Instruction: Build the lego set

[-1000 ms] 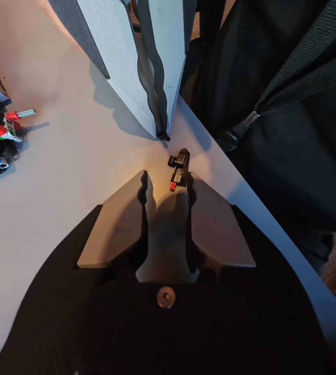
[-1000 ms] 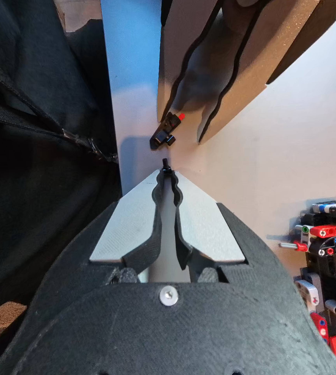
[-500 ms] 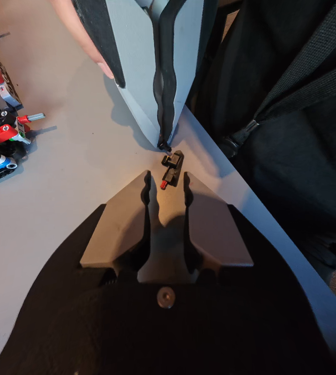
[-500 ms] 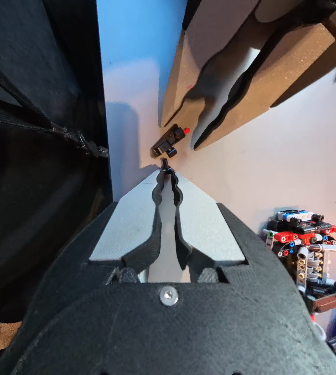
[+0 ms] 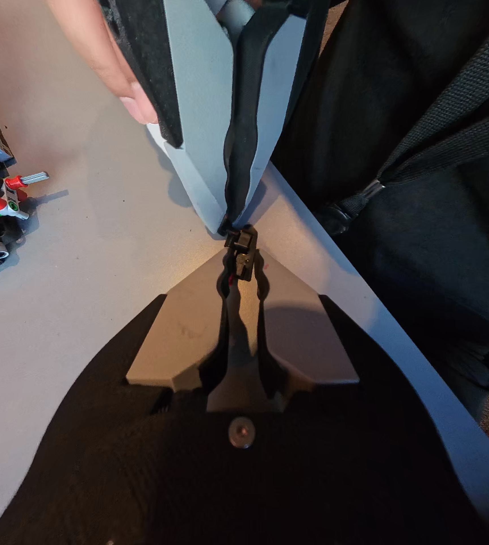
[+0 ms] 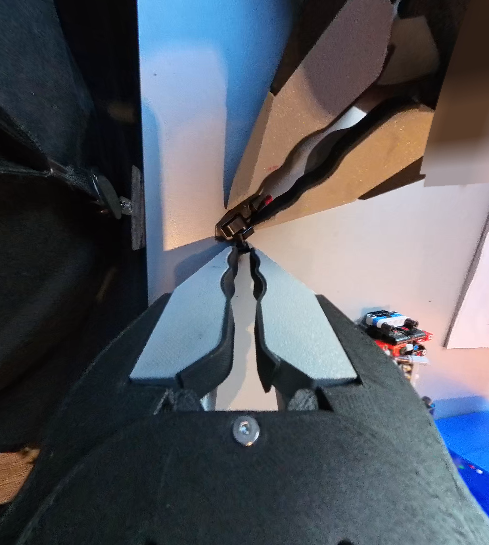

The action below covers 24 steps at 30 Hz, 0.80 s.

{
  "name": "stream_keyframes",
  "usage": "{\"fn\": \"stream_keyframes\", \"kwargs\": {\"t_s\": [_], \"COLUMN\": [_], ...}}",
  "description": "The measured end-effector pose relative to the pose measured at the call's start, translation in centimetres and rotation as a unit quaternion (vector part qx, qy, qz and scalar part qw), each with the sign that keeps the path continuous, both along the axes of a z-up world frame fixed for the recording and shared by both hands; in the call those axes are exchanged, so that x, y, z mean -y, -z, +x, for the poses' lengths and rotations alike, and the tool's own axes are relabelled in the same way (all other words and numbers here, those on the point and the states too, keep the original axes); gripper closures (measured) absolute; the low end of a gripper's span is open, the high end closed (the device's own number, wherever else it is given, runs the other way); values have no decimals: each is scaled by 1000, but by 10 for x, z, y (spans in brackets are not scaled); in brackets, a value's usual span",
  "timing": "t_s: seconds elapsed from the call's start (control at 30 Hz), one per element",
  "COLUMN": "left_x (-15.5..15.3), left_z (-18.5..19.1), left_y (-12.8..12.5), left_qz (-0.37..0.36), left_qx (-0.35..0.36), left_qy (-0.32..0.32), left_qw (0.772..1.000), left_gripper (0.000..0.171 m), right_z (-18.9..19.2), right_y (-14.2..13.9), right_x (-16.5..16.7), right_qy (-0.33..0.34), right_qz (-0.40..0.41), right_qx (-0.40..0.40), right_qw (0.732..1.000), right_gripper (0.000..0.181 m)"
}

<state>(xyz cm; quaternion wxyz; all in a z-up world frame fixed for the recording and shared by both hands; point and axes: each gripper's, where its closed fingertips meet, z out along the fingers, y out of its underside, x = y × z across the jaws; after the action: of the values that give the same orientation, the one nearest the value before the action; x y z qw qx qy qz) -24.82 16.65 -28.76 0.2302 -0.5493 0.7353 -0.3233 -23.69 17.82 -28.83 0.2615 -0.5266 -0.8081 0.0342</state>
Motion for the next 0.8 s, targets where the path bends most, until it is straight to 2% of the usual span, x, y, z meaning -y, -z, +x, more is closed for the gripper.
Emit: {"fn": "stream_keyframes", "kwargs": {"t_s": [0.13, 0.23, 0.37, 0.43, 0.53, 0.6, 0.67, 0.8], "left_x": [0, 0, -3, -6, -7, -7, -7, -7], "left_z": [0, 0, 2, 3, 3, 3, 4, 4], "left_y": [0, 0, 0, 0, 0, 0, 0, -1], "left_qz": [-1, -6, -9, -24, -34, -37, -47, -59], "left_qx": [0, -2, -2, -6, -7, -7, -9, -10], "left_qy": [-7, -9, -26, -52, -74, -83, -89, -91], "left_qw": [1000, 1000, 1000, 998, 997, 996, 995, 994], "left_gripper": [162, 162, 161, 161, 161, 161, 161, 161], "right_z": [1, 4, 11, 10, 7, 10, 7, -4], "right_y": [-3, -4, -7, -8, -10, -7, -5, -3], "right_x": [-5, -4, -5, 1, 5, -2, -1, 2], "right_qy": [-14, -15, 52, 113, 209, 267, 296, 319], "right_qz": [29, 14, -47, -129, -223, -234, -247, -223], "right_qx": [-11, -10, -34, -73, -155, -186, -210, -245], "right_qw": [999, 1000, 997, 983, 939, 916, 898, 888], "right_gripper": [166, 161, 161, 154, 144, 141, 145, 149]}}
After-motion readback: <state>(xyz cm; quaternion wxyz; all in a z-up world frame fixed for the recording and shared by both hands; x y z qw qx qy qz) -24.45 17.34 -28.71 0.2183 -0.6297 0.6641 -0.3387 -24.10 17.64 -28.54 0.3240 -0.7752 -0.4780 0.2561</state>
